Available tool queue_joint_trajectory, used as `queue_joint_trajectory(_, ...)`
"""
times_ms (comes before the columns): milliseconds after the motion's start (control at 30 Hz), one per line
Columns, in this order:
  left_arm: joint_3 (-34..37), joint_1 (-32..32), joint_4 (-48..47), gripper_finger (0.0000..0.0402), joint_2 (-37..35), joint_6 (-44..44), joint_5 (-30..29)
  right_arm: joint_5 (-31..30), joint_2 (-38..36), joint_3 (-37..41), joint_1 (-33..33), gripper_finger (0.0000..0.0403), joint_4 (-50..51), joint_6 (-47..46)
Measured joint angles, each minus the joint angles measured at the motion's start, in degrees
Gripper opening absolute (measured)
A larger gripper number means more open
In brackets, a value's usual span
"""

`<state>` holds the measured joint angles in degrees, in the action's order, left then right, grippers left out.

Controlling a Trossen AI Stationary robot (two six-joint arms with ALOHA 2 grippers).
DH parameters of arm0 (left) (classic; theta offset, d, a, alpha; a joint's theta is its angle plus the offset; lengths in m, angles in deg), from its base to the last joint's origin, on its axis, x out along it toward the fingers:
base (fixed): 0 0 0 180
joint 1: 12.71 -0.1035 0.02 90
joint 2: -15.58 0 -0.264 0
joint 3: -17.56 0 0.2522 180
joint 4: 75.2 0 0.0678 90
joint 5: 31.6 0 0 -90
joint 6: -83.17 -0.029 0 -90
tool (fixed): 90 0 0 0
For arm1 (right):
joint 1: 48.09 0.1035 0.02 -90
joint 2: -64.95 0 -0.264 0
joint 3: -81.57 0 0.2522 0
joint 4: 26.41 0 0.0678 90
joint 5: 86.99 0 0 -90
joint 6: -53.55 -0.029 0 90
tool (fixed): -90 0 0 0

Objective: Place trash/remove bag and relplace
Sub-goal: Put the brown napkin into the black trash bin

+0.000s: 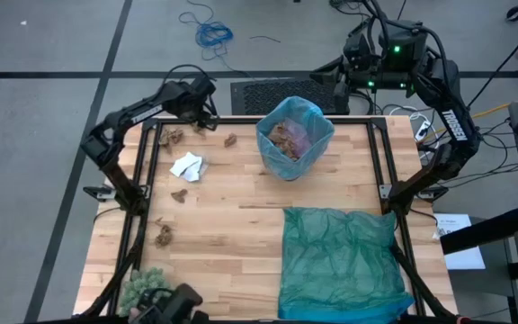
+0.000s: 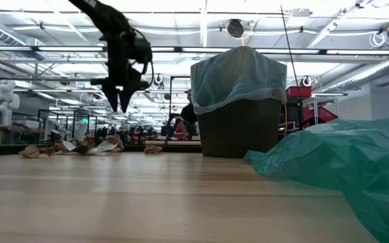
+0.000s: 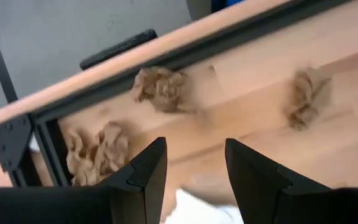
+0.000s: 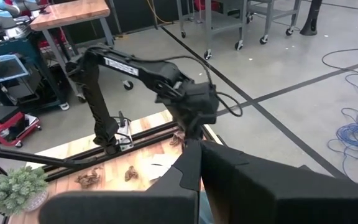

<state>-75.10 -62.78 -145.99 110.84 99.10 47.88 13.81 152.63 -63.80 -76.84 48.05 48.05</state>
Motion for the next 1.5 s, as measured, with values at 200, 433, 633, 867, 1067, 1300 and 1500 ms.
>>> queue_joint_trajectory(200,0.04,-3.4,4.14,0.016,5.27,-2.91,-0.01,0.01,0.0,0.0,0.0,0.0,-0.01,-1.39)
queue_joint_trajectory(433,0.04,-6.76,5.69,0.016,10.39,-3.25,3.19,1.46,0.0,0.0,0.02,0.0,0.01,-3.55)
queue_joint_trajectory(633,0.04,-6.9,6.29,0.016,11.11,-4.38,2.19,1.54,0.0,0.0,0.77,0.0,-0.01,-4.26)
queue_joint_trajectory(867,0.04,-6.9,7.4,0.016,11.11,-5.71,0.32,1.54,0.0,0.0,0.79,0.0,-0.01,-4.26)
queue_joint_trajectory(1067,0.04,-5.6,6.81,0.0147,11.05,-5.77,0.3,1.54,0.0,0.0,0.79,0.0,0.01,-4.13)
queue_joint_trajectory(1300,0.02,-2.54,7.13,0.0124,9.14,1.13,3.0,1.54,0.0,0.0,0.79,0.0,0.01,-2.96)
queue_joint_trajectory(1500,0.0,-1.87,8.69,0.0122,8.92,7.49,3.08,1.54,0.0,0.0,0.76,0.0,0.01,-1.95)
